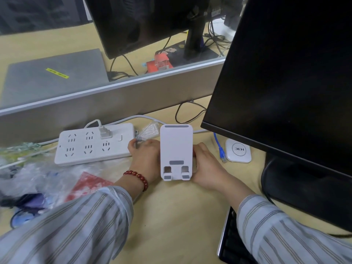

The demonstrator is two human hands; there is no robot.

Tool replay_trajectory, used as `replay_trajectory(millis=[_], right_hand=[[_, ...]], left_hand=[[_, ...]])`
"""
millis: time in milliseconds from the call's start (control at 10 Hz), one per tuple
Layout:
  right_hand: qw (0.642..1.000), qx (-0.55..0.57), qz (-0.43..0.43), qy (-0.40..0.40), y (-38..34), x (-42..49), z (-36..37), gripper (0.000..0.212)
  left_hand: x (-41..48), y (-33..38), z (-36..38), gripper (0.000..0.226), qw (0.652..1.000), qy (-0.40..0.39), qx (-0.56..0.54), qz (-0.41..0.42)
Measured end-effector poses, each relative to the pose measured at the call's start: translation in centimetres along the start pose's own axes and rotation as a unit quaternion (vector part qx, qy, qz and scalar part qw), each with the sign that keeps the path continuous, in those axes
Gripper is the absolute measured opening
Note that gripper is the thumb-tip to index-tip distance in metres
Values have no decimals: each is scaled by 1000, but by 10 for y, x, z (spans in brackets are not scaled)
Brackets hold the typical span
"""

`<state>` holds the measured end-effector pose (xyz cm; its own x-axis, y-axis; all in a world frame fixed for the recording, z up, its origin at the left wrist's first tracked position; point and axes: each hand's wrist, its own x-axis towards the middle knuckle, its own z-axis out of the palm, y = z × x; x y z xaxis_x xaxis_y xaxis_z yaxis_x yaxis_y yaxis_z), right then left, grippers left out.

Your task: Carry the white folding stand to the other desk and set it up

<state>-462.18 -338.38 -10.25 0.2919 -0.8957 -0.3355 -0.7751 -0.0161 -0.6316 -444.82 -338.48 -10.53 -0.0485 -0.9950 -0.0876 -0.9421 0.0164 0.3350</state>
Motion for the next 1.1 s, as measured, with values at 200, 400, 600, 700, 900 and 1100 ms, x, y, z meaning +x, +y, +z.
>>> replay_trajectory(millis=[200,400,600,700,900,1100], right_hand=[[1000,0,-2,1,2,0,1,65],[1000,-1,-6,5,3,0,1,64],[1000,9,-4,9,5,1,3,65],[1000,18,0,11,5,1,4,66],[998,46,18,32,2,-14,4,63],[996,56,46,50,-4,-41,-7,63]], left_hand=[[-10,18,-13,24,991,2,-113,-66],[-18,38,-19,66,917,105,-346,-168],[-10,18,-4,27,983,-8,-164,-79],[-17,10,-2,16,999,-46,-24,-17],[-42,-3,-28,46,999,0,-37,-7],[-82,-5,-78,45,998,19,-4,-51]])
